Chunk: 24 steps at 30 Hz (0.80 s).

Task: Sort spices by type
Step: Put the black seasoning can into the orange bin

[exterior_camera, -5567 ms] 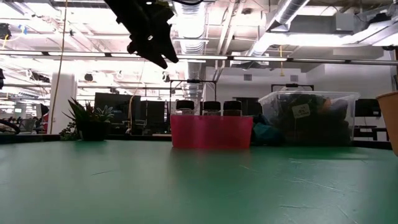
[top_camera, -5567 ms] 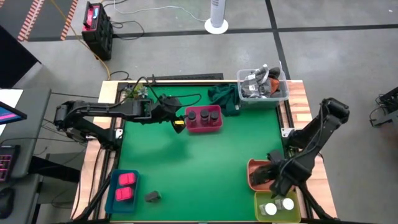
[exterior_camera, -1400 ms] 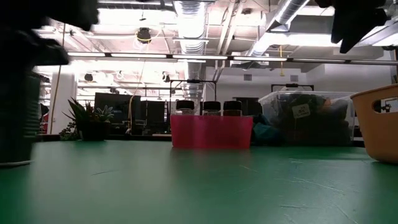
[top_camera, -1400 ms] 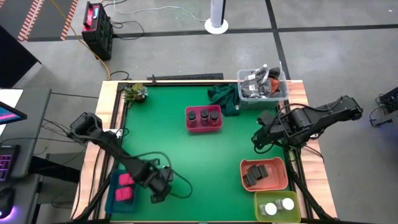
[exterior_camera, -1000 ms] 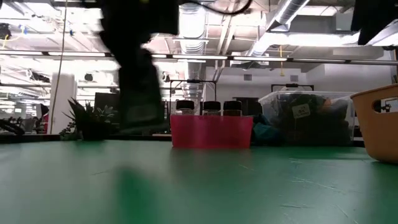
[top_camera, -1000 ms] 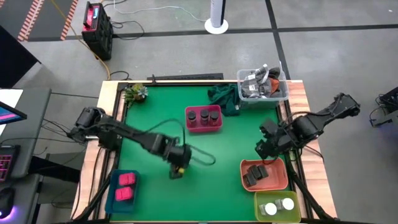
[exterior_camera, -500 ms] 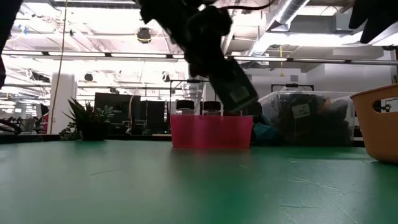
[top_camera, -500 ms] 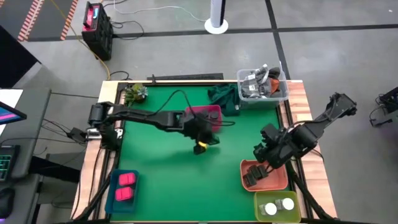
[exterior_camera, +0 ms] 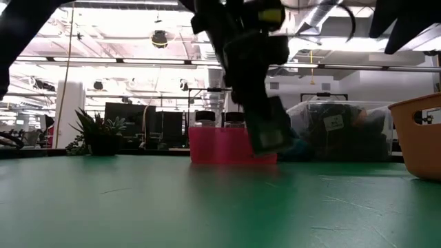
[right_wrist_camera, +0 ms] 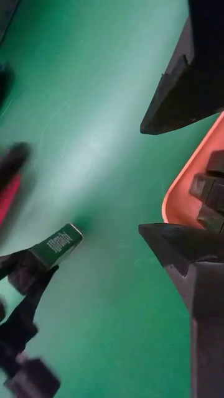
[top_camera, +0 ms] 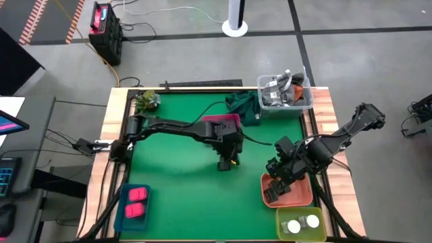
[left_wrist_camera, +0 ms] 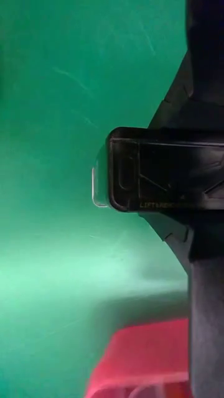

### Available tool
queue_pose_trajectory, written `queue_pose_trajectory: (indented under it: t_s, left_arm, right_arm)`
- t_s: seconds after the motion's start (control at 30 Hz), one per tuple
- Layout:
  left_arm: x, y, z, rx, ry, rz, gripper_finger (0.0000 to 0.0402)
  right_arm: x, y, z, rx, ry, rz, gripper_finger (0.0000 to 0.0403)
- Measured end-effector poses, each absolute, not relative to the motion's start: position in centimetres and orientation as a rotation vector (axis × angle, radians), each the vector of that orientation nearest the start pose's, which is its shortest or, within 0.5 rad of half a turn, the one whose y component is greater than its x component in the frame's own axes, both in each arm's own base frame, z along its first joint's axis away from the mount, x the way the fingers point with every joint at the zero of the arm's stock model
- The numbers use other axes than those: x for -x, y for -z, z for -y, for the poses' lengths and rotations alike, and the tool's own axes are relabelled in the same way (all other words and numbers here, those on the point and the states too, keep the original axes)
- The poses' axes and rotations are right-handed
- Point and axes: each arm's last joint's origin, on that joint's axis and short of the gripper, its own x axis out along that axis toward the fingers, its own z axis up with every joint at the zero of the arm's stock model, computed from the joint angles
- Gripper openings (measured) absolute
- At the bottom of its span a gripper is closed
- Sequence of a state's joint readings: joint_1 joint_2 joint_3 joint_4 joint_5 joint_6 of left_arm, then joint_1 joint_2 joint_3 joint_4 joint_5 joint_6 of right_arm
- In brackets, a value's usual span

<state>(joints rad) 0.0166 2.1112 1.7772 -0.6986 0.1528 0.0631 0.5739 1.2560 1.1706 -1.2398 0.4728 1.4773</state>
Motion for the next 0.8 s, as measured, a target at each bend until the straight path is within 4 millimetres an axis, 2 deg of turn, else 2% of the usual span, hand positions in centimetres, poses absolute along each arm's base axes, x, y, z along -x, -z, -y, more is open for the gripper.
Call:
queue_pose_trajectory:
  t_s: [0.2, 0.53, 0.63, 0.8]
  left_arm:
    - [-45.5, -21.6, -0.3, 0.002, 0.173, -1.078, 0.0153]
    - [-45.4, -22.0, -0.9, 0.071, 0.128, -1.098, 0.0241]
    - [-45.0, -22.9, -1.4, 0.079, 0.116, -1.089, 0.0248]
    - [-43.8, -26.1, -2.4, 0.050, 0.055, -1.005, 0.0249]
  right_arm:
    - [-18.5, -30.1, -10.4, -0.645, 0.714, -0.912, 0.0272]
    - [-18.8, -30.1, -9.7, -0.641, 0.739, -0.912, 0.0272]
    - [-18.8, -30.1, -9.7, -0.641, 0.738, -0.913, 0.0272]
    - [-18.7, -30.1, -9.9, -0.639, 0.723, -0.916, 0.0272]
